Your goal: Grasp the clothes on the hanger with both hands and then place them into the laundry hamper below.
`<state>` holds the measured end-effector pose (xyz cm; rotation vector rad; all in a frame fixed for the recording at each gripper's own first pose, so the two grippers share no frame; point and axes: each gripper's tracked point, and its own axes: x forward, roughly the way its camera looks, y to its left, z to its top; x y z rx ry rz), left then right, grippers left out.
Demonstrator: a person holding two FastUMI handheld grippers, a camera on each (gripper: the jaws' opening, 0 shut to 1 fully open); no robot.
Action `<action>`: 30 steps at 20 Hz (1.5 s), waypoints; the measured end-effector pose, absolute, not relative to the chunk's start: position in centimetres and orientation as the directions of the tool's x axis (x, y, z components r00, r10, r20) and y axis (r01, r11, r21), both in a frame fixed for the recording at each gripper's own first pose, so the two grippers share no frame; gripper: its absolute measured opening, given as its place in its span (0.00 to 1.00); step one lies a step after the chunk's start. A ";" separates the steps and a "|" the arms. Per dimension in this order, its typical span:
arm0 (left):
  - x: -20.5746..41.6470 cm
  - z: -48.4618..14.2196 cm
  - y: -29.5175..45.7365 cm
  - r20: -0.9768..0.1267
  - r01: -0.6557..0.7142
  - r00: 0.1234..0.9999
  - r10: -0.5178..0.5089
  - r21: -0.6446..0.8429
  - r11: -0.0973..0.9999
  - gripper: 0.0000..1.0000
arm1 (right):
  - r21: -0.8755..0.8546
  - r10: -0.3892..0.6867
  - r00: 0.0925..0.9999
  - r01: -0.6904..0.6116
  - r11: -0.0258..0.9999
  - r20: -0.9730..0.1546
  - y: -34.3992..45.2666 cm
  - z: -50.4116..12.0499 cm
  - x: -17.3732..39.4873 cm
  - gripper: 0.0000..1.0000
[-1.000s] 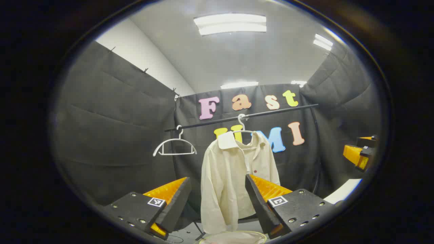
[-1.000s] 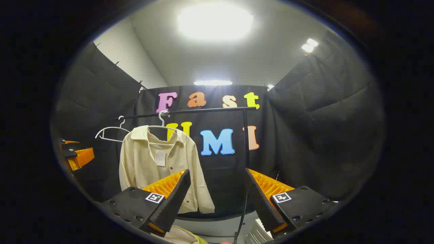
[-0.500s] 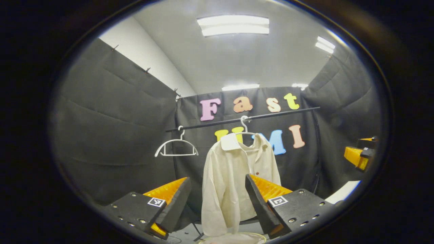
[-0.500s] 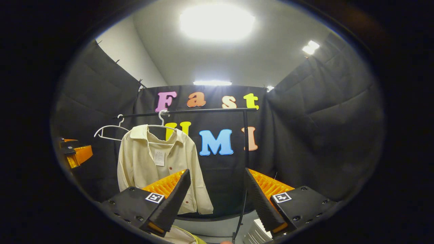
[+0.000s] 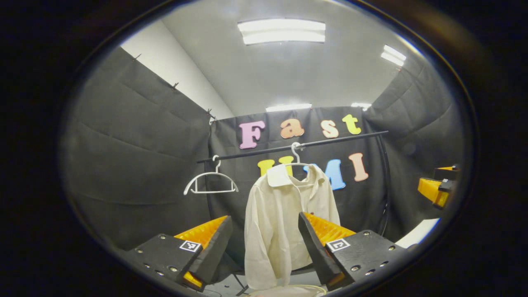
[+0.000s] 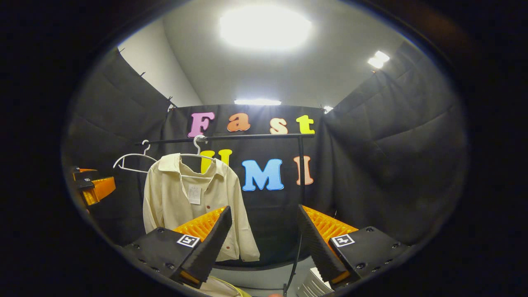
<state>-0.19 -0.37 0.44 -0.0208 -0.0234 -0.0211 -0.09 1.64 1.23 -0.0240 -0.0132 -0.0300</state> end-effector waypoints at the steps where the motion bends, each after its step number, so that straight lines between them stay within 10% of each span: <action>1: -0.1 0.5 -0.4 0.024 0.021 0.999 -0.021 -0.023 1.000 0.94 | -0.029 -0.020 1.000 0.021 0.999 0.014 2.0 1.4 0.2 1.00; 30: 3.0 1.3 0.6 0.039 -0.116 0.993 0.113 0.061 0.991 0.94 | 0.077 0.349 0.937 -0.350 0.934 0.035 12.6 0.7 27.0 1.00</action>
